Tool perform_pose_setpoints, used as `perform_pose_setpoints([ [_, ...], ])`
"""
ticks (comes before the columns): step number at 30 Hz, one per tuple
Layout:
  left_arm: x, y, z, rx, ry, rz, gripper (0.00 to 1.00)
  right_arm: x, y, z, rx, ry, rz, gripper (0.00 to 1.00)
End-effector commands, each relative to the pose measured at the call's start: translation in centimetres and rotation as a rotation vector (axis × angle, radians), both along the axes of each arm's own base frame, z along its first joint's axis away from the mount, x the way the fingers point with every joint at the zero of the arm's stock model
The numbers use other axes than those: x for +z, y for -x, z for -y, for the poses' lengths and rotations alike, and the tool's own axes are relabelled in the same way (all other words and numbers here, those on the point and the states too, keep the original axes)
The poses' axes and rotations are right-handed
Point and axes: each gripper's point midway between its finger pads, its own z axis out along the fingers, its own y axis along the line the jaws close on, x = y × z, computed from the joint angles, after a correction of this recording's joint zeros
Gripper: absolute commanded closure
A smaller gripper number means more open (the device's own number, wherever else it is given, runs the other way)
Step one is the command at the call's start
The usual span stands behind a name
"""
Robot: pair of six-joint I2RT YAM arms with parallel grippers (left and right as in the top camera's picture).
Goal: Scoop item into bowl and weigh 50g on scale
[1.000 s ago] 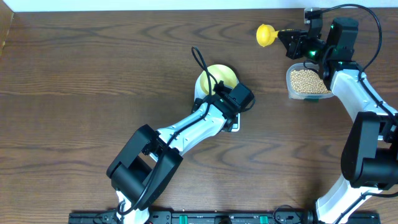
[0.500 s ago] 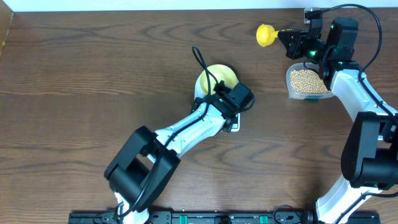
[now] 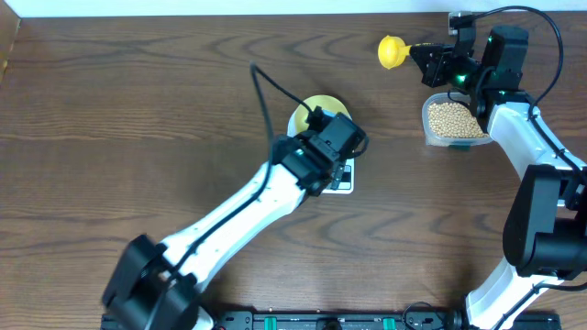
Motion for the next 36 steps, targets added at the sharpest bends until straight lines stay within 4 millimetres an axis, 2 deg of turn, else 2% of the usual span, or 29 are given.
perform_pose_setpoints([
  [1, 2.3, 0.7, 0.1, -0.119, 0.108, -0.042, 0.09, 0.9, -0.4, 0.3, 0.003, 0.021, 0.038, 0.99],
  [7, 4.2, 1.2, 0.4, -0.333, 0.301, -0.116, 0.09, 0.8, -0.5, 0.5, -0.012, 0.028, 0.037, 0.99],
  [13, 5.0, -0.2, -1.7, -0.357, 0.411, -0.124, 0.09, 0.8, -0.5, 0.5, -0.014, 0.026, 0.034, 0.99],
  [18, 5.0, -1.2, -3.5, -0.303, 0.416, -0.114, 0.08, 0.9, -0.5, 0.5, -0.014, 0.026, 0.037, 0.99],
  [30, 4.9, -1.3, -3.7, -0.295, 0.407, -0.114, 0.09, 0.8, -0.8, 0.9, -0.038, 0.039, 0.038, 0.99],
  [36, 4.2, -2.1, -5.8, -0.23, 0.292, -0.085, 0.09, 1.6, -1.2, 0.9, -0.042, 0.031, 0.072, 0.99],
])
